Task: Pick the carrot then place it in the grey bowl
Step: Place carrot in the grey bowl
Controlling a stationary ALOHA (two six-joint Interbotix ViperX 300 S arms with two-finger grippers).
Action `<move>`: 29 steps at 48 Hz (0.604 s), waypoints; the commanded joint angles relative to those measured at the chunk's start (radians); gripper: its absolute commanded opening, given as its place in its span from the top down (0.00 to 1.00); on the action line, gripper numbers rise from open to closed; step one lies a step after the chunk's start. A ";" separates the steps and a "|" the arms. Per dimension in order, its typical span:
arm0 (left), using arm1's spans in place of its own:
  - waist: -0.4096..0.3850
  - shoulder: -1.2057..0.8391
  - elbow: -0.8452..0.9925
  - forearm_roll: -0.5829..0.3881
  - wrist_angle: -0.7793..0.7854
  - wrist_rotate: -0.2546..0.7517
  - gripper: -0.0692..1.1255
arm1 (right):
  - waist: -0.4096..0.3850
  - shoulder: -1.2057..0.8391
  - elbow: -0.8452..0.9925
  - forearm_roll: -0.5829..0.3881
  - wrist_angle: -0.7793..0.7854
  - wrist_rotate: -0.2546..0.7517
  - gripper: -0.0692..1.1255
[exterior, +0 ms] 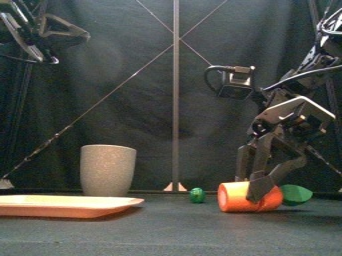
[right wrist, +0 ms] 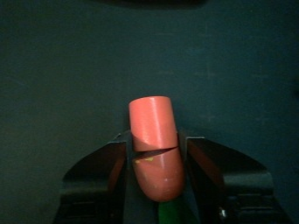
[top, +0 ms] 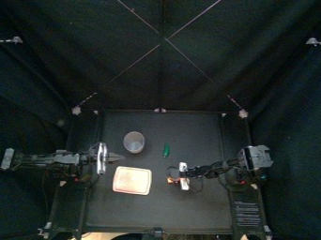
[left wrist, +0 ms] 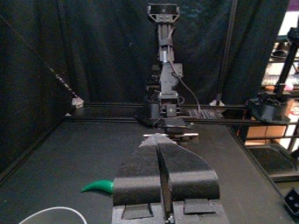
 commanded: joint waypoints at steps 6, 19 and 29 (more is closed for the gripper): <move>0.002 0.002 -0.014 0.002 -0.005 0.002 0.95 | -0.005 0.018 -0.040 0.000 0.040 -0.003 0.65; 0.002 0.003 -0.015 0.002 -0.005 0.002 0.95 | -0.066 -0.006 -0.155 -0.072 0.115 -0.008 0.75; 0.002 0.002 -0.018 0.002 -0.005 0.002 0.95 | -0.126 -0.040 -0.319 -0.183 0.199 -0.006 0.75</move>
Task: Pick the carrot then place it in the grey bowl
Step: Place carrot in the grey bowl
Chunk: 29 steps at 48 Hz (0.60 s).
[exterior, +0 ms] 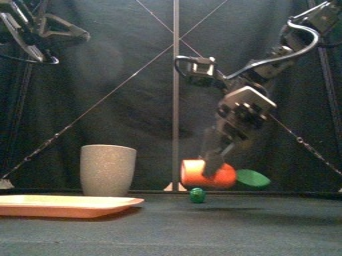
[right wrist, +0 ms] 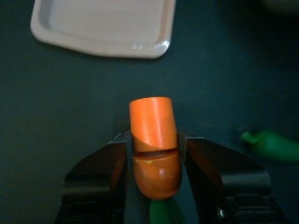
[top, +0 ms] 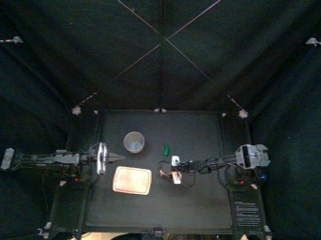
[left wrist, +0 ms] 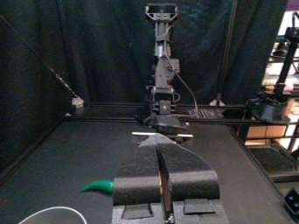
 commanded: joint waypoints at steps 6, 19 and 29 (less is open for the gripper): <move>0.002 0.003 -0.017 0.003 -0.005 0.002 0.95 | -0.057 -0.052 -0.192 -0.083 0.051 0.000 0.75; 0.003 0.002 -0.017 0.017 -0.005 0.002 0.95 | -0.150 0.028 -0.417 -0.120 0.054 -0.005 0.75; 0.009 0.002 -0.018 0.021 -0.005 0.003 0.95 | -0.187 0.187 -0.620 -0.120 0.066 -0.006 0.76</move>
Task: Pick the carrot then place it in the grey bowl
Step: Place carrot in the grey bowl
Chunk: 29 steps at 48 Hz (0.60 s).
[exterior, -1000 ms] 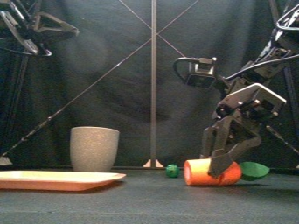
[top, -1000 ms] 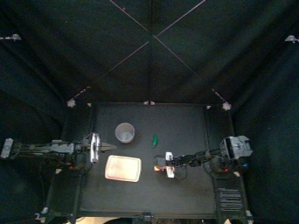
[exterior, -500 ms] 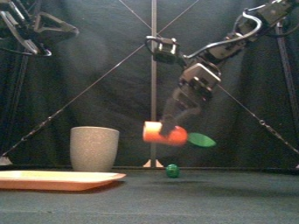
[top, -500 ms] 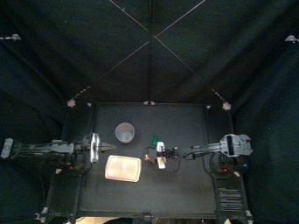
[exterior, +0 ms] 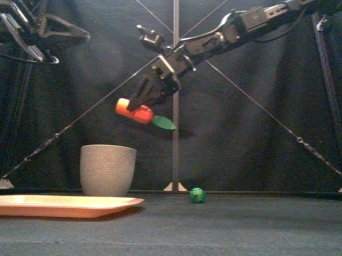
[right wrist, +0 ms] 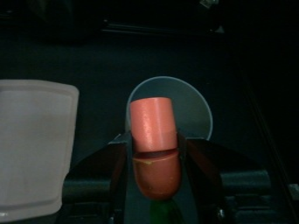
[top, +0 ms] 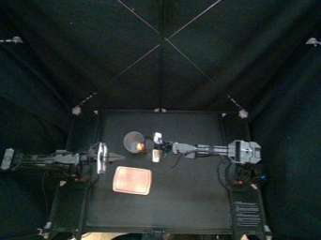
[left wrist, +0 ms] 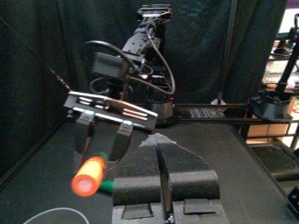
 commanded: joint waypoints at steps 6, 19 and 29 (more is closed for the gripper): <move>0.005 0.000 -0.017 0.003 -0.005 0.002 0.95 | -0.028 0.117 -0.212 -0.003 0.035 -0.005 0.76; 0.005 0.000 -0.015 0.003 -0.005 0.002 0.95 | -0.037 0.189 -0.328 0.061 0.080 -0.003 0.62; 0.005 -0.002 -0.014 0.002 -0.005 0.002 0.95 | -0.046 0.196 -0.331 0.072 0.101 -0.002 0.29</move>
